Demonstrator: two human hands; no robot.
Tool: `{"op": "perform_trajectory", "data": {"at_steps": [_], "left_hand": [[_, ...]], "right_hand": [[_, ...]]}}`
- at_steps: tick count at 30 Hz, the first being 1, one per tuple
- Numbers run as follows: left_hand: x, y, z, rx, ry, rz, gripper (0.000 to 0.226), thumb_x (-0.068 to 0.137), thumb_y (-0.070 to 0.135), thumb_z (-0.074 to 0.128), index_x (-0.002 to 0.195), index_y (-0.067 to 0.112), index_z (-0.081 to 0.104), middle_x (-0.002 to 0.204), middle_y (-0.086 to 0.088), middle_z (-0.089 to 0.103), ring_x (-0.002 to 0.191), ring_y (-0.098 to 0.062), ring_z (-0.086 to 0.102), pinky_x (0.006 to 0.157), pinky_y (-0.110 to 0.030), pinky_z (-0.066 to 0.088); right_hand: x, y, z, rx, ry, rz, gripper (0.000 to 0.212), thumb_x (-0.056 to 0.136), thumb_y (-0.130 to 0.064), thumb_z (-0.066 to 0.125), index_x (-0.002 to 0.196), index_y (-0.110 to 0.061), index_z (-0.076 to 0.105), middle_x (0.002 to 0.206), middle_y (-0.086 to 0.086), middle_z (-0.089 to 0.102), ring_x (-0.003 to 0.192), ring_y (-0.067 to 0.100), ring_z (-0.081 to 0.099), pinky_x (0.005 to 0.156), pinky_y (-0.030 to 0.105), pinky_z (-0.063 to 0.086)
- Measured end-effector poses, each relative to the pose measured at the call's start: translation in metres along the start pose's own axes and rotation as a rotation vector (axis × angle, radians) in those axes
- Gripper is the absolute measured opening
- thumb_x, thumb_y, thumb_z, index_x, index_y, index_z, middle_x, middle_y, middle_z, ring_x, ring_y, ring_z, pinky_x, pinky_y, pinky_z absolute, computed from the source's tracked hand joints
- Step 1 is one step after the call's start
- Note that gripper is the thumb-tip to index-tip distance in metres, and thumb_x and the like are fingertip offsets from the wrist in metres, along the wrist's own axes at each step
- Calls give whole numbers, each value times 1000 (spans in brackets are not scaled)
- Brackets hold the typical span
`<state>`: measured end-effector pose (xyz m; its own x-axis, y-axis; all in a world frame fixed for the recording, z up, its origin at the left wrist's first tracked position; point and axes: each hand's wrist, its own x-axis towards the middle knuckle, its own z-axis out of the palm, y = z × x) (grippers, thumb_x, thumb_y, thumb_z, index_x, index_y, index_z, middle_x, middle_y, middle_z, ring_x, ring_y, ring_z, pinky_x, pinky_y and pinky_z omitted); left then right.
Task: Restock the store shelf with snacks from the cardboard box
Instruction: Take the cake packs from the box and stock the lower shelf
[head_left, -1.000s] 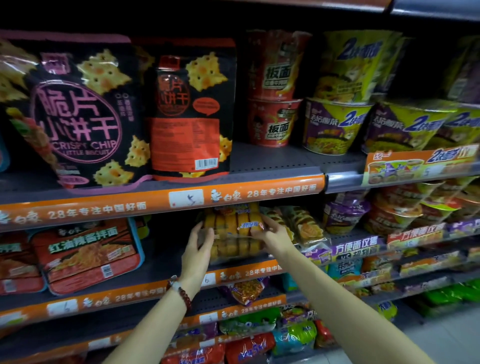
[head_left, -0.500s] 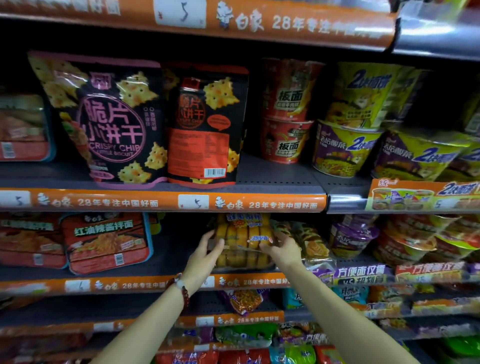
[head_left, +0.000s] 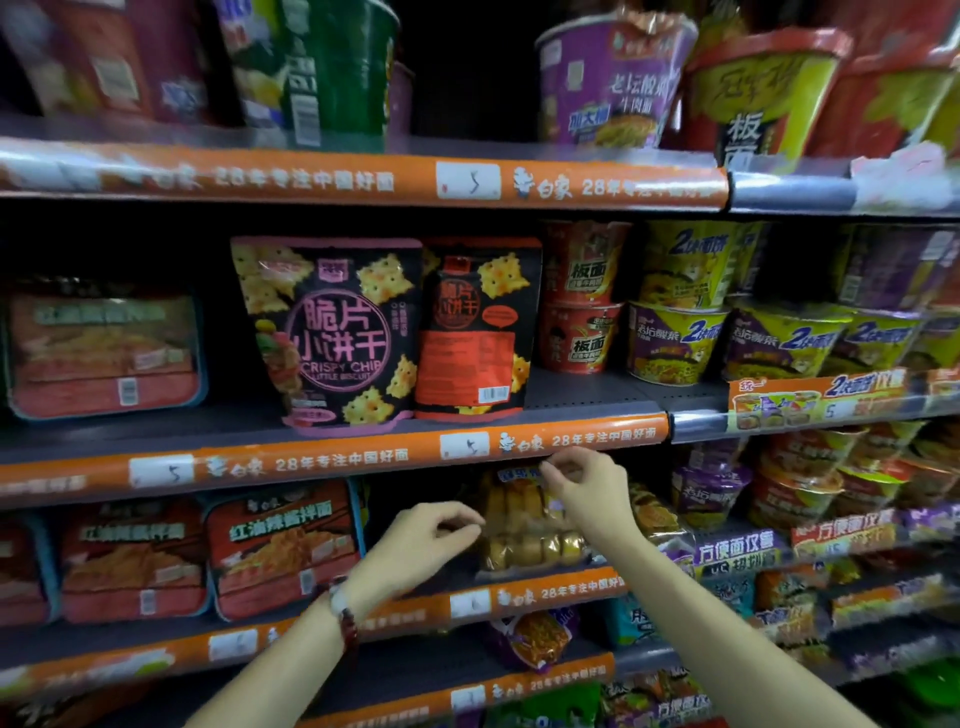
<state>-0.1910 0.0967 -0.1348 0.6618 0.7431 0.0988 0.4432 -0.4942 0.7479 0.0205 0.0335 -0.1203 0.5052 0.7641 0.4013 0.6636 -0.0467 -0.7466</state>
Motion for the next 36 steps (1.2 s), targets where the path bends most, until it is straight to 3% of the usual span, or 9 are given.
{"op": "perform_trajectory", "data": {"at_steps": [4,6,9,12,19,22,28,31,36], "left_hand": [[-26,29,-79,-249,321,151,13,90,16,64,85,24,72,84,4,75,77,-8,70,79,-28,54],[-30,33,-120,-174,677,185,5,87,24,68,91,26,69,88,7,73,83,-7,67,78,-26,52],[-21,25,-166,-101,946,42,54,81,41,72,128,23,52,127,0,57,114,-17,55,94,-35,47],[-7,21,-180,-141,763,-128,97,73,46,77,150,22,22,152,-6,33,138,-28,36,108,-46,36],[2,3,-164,-159,635,-70,117,67,32,86,151,32,5,153,-2,33,138,-27,37,109,-46,35],[0,-2,-165,-65,620,-73,119,66,32,87,151,30,5,147,-5,42,130,-29,46,103,-44,42],[2,-8,-163,-27,652,-46,113,66,33,87,150,27,12,142,-4,49,127,-28,50,103,-42,43],[4,-11,-163,-37,651,-54,113,65,34,87,150,28,12,142,-5,49,127,-29,50,103,-43,43],[7,-15,-164,-30,657,-57,113,64,35,87,149,28,13,143,-4,48,127,-28,50,101,-42,43]], "right_hand": [[0,-50,-17,78,284,-146,26,90,-35,64,73,-16,66,66,-5,65,66,12,62,65,32,50],[11,-72,-21,151,266,-127,25,87,-38,67,95,-15,66,89,-5,67,83,12,63,74,28,49],[34,-94,-20,228,124,-22,61,83,-44,70,132,-15,50,126,-2,55,113,15,53,93,29,43],[52,-105,-8,314,55,41,85,77,-48,75,145,-17,35,141,4,49,129,22,47,106,41,41],[64,-100,17,366,10,93,100,73,-42,81,151,-19,23,150,3,40,139,26,38,111,44,37],[60,-94,19,326,-12,109,106,61,-57,82,146,-22,31,144,2,49,132,27,47,106,49,43],[61,-94,19,313,20,84,67,67,-41,85,120,-15,53,112,2,66,106,23,62,92,46,52],[62,-92,18,296,59,54,82,56,-57,82,120,-15,52,116,5,67,110,25,62,92,48,53],[65,-98,-7,323,187,-60,33,77,-27,80,98,-21,56,88,-4,66,84,13,63,78,33,52]]}}
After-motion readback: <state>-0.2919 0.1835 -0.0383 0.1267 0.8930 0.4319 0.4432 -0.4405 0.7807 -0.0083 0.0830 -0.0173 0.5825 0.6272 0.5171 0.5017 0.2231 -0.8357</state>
